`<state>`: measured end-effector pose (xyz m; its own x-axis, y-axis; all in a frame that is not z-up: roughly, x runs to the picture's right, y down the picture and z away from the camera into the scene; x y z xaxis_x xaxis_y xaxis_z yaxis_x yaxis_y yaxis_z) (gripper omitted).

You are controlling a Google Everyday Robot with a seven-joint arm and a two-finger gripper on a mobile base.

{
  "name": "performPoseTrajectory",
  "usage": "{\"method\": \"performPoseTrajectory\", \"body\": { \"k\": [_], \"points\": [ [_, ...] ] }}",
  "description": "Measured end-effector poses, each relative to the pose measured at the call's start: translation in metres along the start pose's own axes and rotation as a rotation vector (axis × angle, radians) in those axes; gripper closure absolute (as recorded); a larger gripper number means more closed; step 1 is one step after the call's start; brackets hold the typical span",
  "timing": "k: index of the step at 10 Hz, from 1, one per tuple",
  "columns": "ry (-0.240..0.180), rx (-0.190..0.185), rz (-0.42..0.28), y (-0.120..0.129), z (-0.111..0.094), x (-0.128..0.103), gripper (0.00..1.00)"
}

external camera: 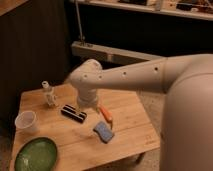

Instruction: Wipe the white sponge on the table

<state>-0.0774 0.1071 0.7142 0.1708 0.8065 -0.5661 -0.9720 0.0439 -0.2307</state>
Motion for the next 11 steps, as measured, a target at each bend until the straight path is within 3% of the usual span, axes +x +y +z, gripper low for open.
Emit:
{"method": "performPoseTrajectory", "body": {
  "k": [2, 4, 11],
  "points": [
    [-0.068, -0.107, -0.036, -0.036, -0.004, 0.007, 0.35],
    [-0.102, -0.137, -0.043, -0.055, -0.007, 0.010, 0.35],
    [-0.106, -0.143, -0.046, -0.056, -0.007, 0.010, 0.35]
  ]
}}
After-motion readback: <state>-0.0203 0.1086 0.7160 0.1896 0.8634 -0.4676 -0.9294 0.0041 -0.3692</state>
